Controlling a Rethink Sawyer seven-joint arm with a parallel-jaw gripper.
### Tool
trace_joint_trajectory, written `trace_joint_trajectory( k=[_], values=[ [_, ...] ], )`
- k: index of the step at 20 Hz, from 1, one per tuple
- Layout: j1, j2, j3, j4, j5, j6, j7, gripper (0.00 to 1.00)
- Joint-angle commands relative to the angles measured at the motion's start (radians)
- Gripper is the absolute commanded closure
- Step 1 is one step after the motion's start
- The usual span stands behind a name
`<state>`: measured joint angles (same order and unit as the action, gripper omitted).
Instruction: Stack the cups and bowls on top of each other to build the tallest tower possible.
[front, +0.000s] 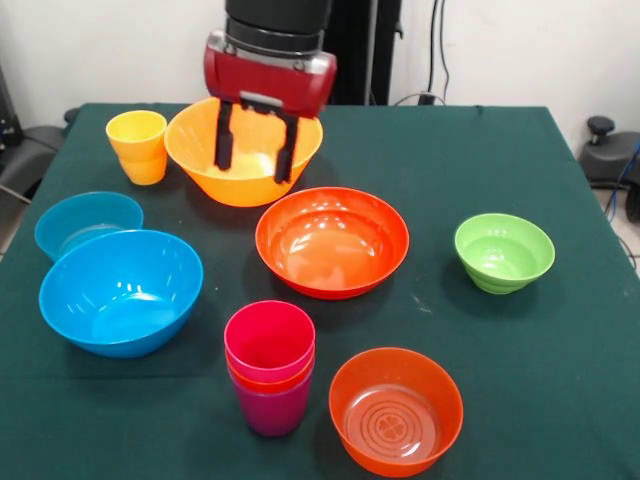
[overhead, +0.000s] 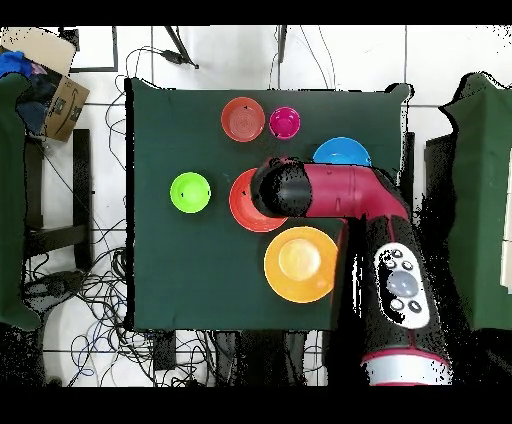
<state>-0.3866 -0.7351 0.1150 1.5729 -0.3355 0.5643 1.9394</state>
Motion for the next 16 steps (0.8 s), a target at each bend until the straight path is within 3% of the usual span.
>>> trace_joint_trajectory(
  k=[1, 10, 16],
  values=[
    [-0.1, -0.069, 0.043, 0.287, -0.006, -0.041, -0.024, 0.0],
    [-0.286, -0.096, 0.115, 0.404, -0.024, -0.137, -0.062, 0.0],
    [-0.334, -0.045, 0.11, 0.43, -0.068, -0.212, -0.029, 0.0]
  ],
)
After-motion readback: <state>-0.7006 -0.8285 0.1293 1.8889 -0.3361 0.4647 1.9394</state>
